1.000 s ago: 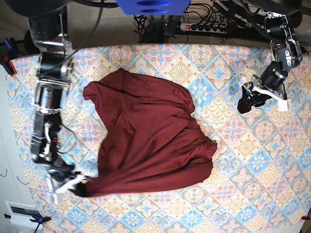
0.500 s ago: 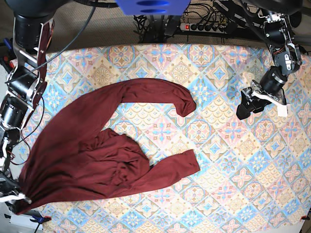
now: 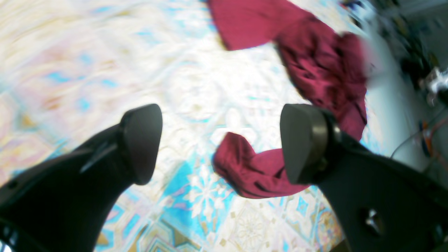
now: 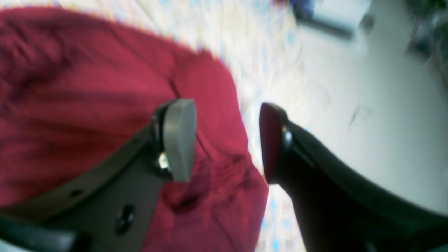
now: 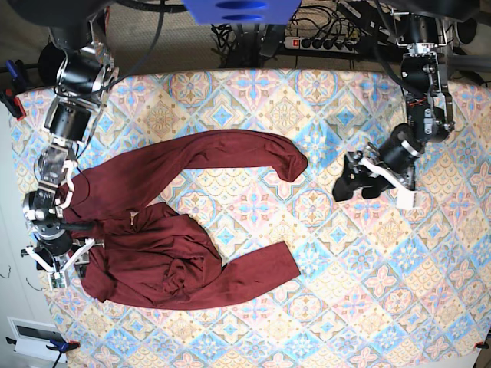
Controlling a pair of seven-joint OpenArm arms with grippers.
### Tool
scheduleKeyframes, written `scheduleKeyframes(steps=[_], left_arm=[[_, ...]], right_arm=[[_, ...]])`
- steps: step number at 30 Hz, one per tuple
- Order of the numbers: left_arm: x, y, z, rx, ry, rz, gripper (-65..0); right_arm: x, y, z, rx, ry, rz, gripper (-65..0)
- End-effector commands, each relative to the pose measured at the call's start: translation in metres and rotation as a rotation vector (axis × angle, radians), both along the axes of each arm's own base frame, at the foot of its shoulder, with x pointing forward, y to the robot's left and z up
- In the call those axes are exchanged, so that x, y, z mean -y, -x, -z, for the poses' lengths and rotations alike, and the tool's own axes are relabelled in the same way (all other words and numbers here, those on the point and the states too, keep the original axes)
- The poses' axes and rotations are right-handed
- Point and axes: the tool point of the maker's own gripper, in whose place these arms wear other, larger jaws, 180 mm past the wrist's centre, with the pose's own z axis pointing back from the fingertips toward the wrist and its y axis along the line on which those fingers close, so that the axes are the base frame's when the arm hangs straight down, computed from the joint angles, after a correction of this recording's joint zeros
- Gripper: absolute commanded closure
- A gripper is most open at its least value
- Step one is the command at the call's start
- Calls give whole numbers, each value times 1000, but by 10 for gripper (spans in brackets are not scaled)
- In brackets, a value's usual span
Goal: Layout the t-shirt on the table in an organized manner, then fold the t-shirt properly
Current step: 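Grasp a sleeve with the left gripper and the shirt body with the right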
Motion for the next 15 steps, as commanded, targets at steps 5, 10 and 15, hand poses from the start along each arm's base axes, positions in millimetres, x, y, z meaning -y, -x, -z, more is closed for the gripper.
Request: scheduleKeyframes(steps=[5, 10, 15], left_arm=[[21, -11, -8, 44, -31, 61, -520], [40, -22, -4, 43, -45, 104, -520], [64, -39, -7, 68, -52, 144, -520]], right_arm=[[-22, 33, 17, -41, 103, -88, -283], [-67, 68, 59, -139, 142, -221, -282], [-112, 95, 94, -223, 150, -352, -282]])
